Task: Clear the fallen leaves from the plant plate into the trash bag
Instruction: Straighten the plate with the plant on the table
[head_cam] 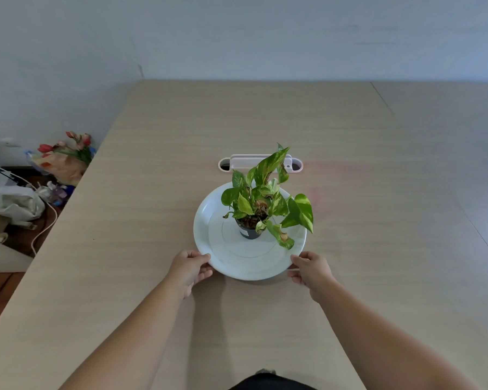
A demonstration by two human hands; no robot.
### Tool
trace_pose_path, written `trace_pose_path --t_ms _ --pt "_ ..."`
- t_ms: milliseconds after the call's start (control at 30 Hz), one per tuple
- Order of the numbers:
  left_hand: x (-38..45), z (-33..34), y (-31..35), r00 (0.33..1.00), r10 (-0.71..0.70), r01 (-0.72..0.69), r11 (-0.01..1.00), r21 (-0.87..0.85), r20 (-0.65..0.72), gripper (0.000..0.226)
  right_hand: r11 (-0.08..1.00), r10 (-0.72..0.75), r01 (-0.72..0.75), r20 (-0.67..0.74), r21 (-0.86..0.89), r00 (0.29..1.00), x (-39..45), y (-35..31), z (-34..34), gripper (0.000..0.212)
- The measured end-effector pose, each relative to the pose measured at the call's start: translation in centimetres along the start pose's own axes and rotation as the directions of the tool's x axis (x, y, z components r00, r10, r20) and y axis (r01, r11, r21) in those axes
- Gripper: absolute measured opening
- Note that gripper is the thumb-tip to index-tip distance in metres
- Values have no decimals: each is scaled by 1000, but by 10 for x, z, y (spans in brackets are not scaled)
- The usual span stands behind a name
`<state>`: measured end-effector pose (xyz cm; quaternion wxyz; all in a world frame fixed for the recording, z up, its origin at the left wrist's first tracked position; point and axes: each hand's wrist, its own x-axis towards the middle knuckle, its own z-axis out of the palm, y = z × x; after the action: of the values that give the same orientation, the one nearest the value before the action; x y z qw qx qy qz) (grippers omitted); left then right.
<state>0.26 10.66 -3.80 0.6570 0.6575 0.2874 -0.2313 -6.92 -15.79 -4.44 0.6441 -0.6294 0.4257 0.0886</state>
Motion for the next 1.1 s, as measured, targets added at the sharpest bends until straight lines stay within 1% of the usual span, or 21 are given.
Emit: trace_pose_path --t_ms 133,233,333,567,733,967,1100 --pt "9 10 3 1000 -3 3 1000 -20 15 19 1000 -9 9 -32 -15 999 12 -12 -2 8" --pt "13 20 4 999 -12 14 998 -54 44 13 999 -27 26 -58 -26 998 21 -21 -4 8" --pt "19 29 7 998 2 1 999 -49 57 9 999 -30 29 -70 -15 997 31 -30 -6 7" --pt "34 53 21 999 28 -26 999 -45 45 9 997 -49 42 -110 -67 993 47 -46 -13 6" --pt "46 65 24 998 13 -9 998 -60 54 17 998 -41 35 -109 -55 993 64 -54 -17 11" --pt "52 69 27 998 -10 14 998 -57 61 24 999 -4 0 -91 -43 996 74 -61 -19 11" --pt "47 70 29 999 -18 20 999 -41 46 30 999 5 -10 -115 -44 993 71 -61 -18 15"
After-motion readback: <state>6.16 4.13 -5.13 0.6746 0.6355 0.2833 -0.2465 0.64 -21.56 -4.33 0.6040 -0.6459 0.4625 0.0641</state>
